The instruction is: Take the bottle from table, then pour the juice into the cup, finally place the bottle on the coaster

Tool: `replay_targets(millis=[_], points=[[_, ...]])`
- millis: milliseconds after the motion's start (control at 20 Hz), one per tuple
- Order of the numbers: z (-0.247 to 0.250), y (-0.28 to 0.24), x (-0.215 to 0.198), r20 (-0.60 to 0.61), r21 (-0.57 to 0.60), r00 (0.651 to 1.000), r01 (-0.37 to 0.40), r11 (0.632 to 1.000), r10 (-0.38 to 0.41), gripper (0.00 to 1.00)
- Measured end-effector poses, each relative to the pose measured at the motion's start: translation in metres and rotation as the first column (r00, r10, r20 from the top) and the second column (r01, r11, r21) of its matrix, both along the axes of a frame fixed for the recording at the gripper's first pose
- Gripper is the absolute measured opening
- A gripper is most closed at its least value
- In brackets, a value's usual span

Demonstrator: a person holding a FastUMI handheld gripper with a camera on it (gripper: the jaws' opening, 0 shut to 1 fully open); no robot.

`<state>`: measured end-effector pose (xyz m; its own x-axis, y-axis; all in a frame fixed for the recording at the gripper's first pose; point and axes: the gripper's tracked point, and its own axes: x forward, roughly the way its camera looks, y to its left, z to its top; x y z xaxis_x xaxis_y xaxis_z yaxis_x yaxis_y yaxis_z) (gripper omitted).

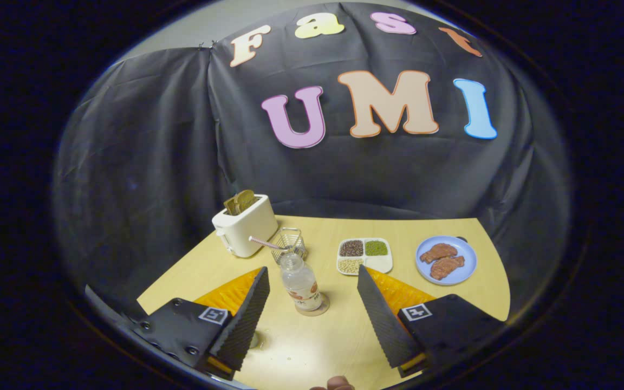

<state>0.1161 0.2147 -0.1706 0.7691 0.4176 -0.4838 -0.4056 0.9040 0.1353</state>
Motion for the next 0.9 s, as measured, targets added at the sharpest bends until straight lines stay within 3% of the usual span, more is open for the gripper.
replay_targets(millis=[150, 450, 900], points=[[0.029, -0.024, -0.015, 0.084, -0.04, 0.996, 0.017, 0.999, -0.013, 0.99], [0.092, -0.061, -0.026, 0.208, 0.026, 0.971, 0.118, 0.993, -0.12, 0.99], [0.22, -0.157, -0.005, 0.399, 0.124, 0.87, 0.263, 0.957, -0.291, 0.99]])
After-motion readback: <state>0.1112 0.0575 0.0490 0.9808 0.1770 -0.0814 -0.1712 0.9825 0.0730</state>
